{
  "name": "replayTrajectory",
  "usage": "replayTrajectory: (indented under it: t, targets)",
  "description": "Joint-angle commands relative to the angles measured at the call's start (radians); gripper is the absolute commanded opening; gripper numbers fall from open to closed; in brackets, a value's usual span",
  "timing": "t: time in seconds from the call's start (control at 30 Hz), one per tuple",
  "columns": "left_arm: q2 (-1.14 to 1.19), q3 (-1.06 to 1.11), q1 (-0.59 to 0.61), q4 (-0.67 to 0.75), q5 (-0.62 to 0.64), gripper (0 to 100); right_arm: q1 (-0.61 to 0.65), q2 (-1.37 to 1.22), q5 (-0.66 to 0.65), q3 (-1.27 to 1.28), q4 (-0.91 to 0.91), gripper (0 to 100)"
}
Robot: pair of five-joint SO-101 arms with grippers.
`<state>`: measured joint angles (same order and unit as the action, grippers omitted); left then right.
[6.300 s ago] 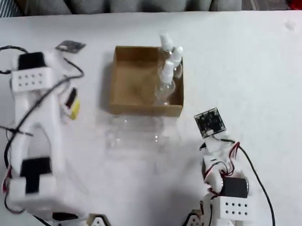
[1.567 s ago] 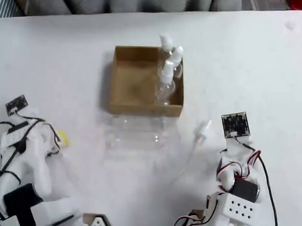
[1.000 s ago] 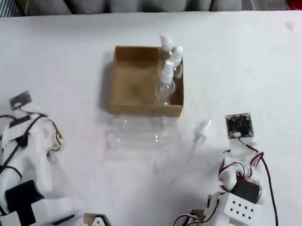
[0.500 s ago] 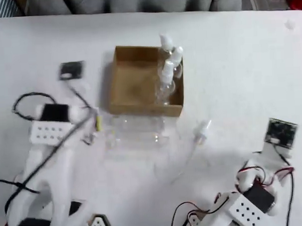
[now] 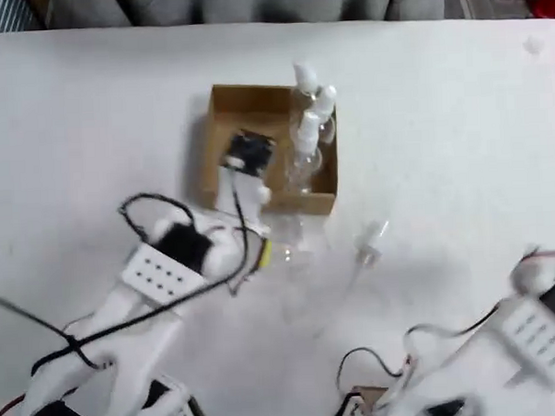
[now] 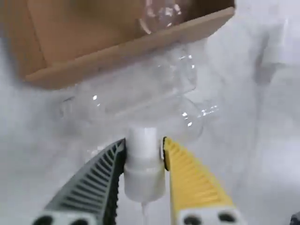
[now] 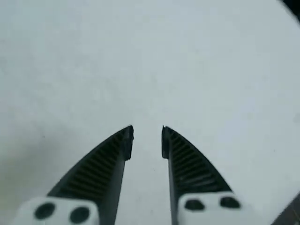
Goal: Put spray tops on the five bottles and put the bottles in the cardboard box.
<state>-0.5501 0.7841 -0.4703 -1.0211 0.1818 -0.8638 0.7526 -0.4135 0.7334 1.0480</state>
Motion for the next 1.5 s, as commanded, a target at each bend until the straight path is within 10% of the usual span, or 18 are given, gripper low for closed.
replayTrajectory:
  t: [0.0,0.37,0.93,1.1,1.47]
  targets:
    - [-0.041,0.087,-0.119,0.336,0.021,2,-0.018,-0.288,0.002,-0.255,0.067,6.3]
    - [-0.010,0.080,-0.367,0.569,0.236,2,-0.031,-0.550,0.002,-0.549,0.245,6.3]
    - [0.582,-0.301,-0.291,0.568,0.239,14,-0.031,-0.556,0.002,-0.546,0.246,6.3]
    - [0.544,-0.308,-0.265,0.442,0.238,29,-0.030,-0.558,0.002,-0.545,0.246,6.3]
    - [0.150,-0.301,-0.077,0.005,0.238,31,-0.021,-0.556,0.002,-0.446,0.193,6.3]
